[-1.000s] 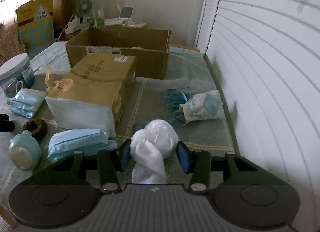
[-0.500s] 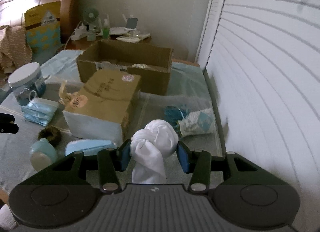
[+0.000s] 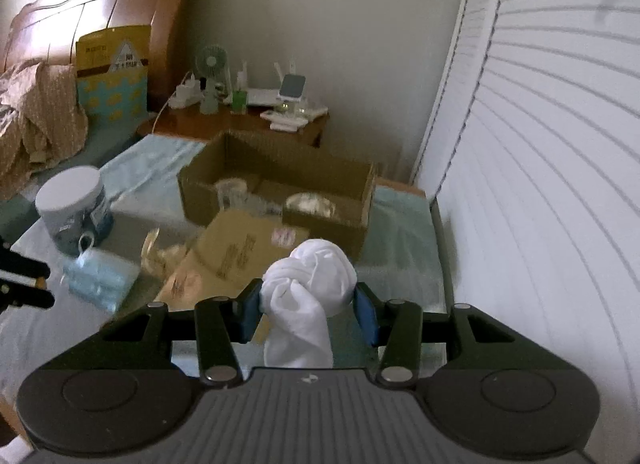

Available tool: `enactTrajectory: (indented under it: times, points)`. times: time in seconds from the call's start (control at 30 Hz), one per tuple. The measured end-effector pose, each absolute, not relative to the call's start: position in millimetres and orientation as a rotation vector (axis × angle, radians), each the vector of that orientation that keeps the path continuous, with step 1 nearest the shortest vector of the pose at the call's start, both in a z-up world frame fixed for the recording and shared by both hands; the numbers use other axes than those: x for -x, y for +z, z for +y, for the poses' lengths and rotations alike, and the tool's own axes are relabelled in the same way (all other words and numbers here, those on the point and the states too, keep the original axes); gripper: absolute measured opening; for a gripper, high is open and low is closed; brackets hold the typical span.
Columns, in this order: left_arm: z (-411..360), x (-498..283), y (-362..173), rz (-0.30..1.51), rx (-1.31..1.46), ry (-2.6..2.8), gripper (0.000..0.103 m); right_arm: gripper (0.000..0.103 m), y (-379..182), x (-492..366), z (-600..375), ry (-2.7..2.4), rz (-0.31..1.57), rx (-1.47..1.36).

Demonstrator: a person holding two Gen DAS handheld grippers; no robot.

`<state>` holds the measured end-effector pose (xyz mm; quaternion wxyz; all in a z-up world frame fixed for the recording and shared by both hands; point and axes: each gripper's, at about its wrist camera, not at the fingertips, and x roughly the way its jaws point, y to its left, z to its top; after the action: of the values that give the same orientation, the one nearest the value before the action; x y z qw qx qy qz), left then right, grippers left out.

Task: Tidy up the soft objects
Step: 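Carry the white cloth into the box and open the right tool while the left tool carries the orange piece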

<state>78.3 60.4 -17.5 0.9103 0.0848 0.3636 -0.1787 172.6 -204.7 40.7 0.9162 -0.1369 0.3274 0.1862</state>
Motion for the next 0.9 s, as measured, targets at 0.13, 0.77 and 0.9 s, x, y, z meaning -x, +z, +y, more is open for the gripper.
enactTrajectory:
  times: [0.13, 0.77, 0.9]
  points:
    - [60, -86, -12, 0.738, -0.167, -0.374, 0.023, 0.053, 49, -200, -197, 0.394, 0.645, 0.282]
    - [76, -139, -1, 0.721, -0.143, -0.274, 0.023, 0.056, 31, -343, -154, 0.448, 0.663, 0.349]
    - [74, -148, -1, 0.717, -0.150, -0.275, 0.023, 0.079, 17, -358, -154, 0.416, 0.684, 0.359]
